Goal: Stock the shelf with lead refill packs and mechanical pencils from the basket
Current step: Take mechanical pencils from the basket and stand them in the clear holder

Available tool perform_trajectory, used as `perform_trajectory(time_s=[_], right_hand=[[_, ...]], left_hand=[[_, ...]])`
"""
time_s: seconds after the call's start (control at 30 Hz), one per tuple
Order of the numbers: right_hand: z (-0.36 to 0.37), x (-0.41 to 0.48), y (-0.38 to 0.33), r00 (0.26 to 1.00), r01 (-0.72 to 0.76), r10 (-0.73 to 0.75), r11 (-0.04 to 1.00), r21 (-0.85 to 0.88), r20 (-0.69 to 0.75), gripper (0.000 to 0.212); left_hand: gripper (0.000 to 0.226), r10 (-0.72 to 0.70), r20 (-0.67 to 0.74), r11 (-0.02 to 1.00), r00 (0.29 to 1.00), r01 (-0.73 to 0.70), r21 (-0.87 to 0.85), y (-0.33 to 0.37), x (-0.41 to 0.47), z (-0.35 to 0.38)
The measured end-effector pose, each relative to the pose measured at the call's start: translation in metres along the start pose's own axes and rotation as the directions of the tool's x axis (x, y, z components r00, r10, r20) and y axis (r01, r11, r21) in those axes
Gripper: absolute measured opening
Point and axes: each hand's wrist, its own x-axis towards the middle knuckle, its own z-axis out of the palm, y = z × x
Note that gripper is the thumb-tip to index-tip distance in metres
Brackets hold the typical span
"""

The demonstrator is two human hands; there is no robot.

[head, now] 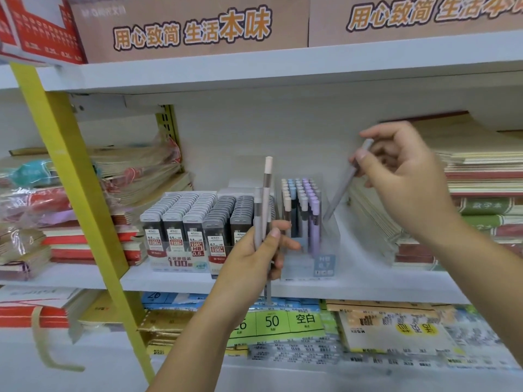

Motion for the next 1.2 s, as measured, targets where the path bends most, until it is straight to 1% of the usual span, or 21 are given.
perform_trajectory(time_s=[0.1, 0.23, 0.3, 0.37, 0.6, 0.7, 0.8, 0.9, 0.97, 1.03, 1.07, 1.1, 1.13, 1.2], right_hand=[[0.009, -0.007, 0.013, 0.994, 0.03, -0.014, 0.988, -0.15, 0.109, 0.024], [0.018, -0.016, 0.026, 0.974, 0.05, 0.015, 0.96, -0.277, 0.228, 0.023], [0.02, -0.019, 0.029, 0.962, 0.042, 0.043, 0.952, -0.302, 0.269, 0.022], [0.02, -0.019, 0.029, 0.959, 0.03, 0.055, 0.956, -0.292, 0.279, 0.022], [0.024, -0.018, 0.022, 0.953, 0.045, 0.03, 0.97, -0.239, 0.303, 0.025], [0.026, -0.017, 0.024, 0.951, 0.02, 0.06, 0.967, -0.253, 0.303, 0.028], [0.029, -0.017, 0.03, 0.943, -0.052, 0.144, 0.954, -0.295, 0.299, 0.024], [0.03, -0.018, 0.035, 0.932, -0.023, 0.171, 0.908, -0.419, 0.32, 0.019], [0.029, -0.017, 0.032, 0.953, -0.012, 0.144, 0.898, -0.44, 0.267, 0.014], [0.028, -0.017, 0.021, 0.981, -0.017, 0.088, 0.928, -0.372, 0.175, 0.011], [0.029, -0.017, 0.014, 0.986, -0.029, 0.075, 0.957, -0.288, 0.15, 0.011], [0.03, -0.018, 0.005, 0.984, -0.057, 0.086, 0.982, -0.181, 0.156, 0.011], [0.032, -0.018, -0.004, 0.974, -0.101, 0.114, 0.992, -0.073, 0.196, 0.014], [0.038, -0.017, -0.021, 0.936, -0.206, 0.171, 0.975, 0.085, 0.306, 0.025]], left_hand=[[0.025, 0.027, -0.039, 0.997, 0.999, -0.024, 0.073, -0.002, 0.002, 0.003], [0.026, 0.041, -0.054, 0.994, 0.998, -0.035, 0.106, -0.003, 0.001, 0.004], [0.025, 0.041, -0.05, 0.992, 0.998, -0.035, 0.118, -0.003, 0.001, 0.003], [0.025, 0.043, -0.047, 0.989, 0.998, -0.036, 0.141, -0.003, 0.002, 0.002], [0.025, 0.039, -0.034, 0.991, 0.999, -0.035, 0.127, -0.005, 0.003, -0.001], [0.026, 0.027, -0.02, 0.993, 0.999, -0.024, 0.116, -0.006, 0.003, -0.002], [0.027, 0.017, -0.002, 0.995, 1.0, -0.017, 0.099, -0.005, 0.003, -0.005], [0.026, 0.006, 0.035, 0.999, 0.999, -0.008, 0.05, -0.005, 0.002, -0.007], [0.027, 0.0, 0.071, 1.0, 0.997, 0.002, -0.027, -0.004, 0.001, -0.008], [0.028, -0.003, 0.124, 0.994, 0.992, 0.016, -0.104, -0.002, -0.001, -0.008], [0.027, -0.007, 0.156, 0.992, 0.988, 0.027, -0.124, -0.002, -0.001, -0.008], [0.027, -0.015, 0.189, 0.991, 0.982, 0.04, -0.127, -0.001, -0.002, -0.008], [0.027, -0.026, 0.223, 0.991, 0.975, 0.053, -0.119, -0.001, -0.002, -0.007], [0.027, -0.049, 0.283, 0.993, 0.958, 0.077, -0.091, -0.001, -0.003, -0.004]])
